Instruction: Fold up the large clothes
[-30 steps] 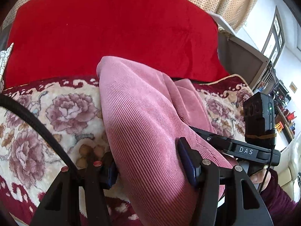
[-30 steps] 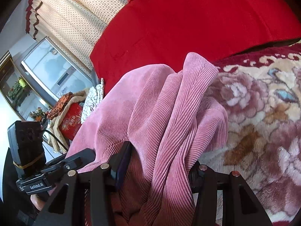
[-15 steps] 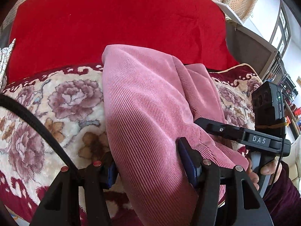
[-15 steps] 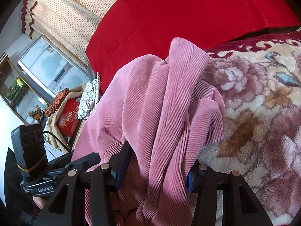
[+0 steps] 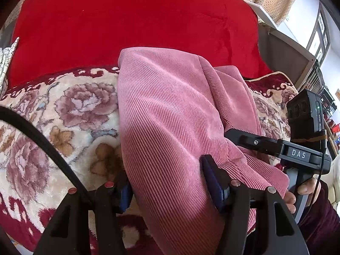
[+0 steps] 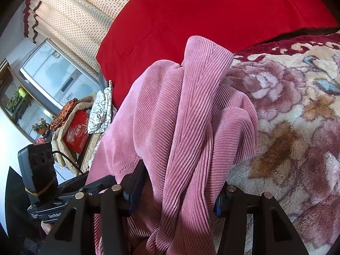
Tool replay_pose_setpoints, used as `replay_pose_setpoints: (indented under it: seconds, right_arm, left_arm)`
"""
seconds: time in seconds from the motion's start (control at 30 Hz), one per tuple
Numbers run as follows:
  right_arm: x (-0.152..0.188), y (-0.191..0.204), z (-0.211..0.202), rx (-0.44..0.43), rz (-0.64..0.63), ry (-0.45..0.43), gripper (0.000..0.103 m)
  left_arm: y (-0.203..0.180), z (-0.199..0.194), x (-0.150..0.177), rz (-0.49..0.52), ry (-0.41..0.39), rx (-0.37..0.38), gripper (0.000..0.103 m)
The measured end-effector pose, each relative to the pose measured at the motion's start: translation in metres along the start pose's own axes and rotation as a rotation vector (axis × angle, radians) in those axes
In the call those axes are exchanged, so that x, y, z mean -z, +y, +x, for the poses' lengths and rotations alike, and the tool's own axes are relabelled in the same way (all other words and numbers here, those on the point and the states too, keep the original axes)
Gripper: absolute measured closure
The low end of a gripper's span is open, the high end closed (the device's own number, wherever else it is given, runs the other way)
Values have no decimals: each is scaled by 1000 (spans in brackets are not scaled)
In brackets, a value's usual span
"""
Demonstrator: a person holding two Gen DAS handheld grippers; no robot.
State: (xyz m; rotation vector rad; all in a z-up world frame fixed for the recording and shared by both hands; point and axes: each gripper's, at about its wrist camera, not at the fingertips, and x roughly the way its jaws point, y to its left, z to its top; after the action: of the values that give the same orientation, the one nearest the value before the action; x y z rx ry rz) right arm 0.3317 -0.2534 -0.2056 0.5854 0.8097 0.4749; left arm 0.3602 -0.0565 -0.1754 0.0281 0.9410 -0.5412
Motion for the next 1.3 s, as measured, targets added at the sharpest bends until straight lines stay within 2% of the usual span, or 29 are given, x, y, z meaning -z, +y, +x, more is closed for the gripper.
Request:
replay_pose_setpoints:
  seconds: [0.23,0.6,0.77,0.93,1.13,1.3]
  right_arm:
    - [2,2,0,0,1,-2,47]
    - [3,5,3,-3,-10,-2,46]
    - [5,3,6,-13,-3,-2,44]
    - [7,2,7,-11,-2,-9,43]
    - [6,-1,7,-11,0,-7,43]
    - [2,-1,9,-10,6,6,42]
  left_arm:
    - [2,1,2,-3,2,2,39]
    - [4,4,4,5,2,-34,31]
    - [2,6,7,53,-15,-103,26]
    - [3,5,8,58,-18,-119,26]
    - [-4,4,7,103,-35,-173,24]
    - [-2,5,5,97,-35,-175,23]
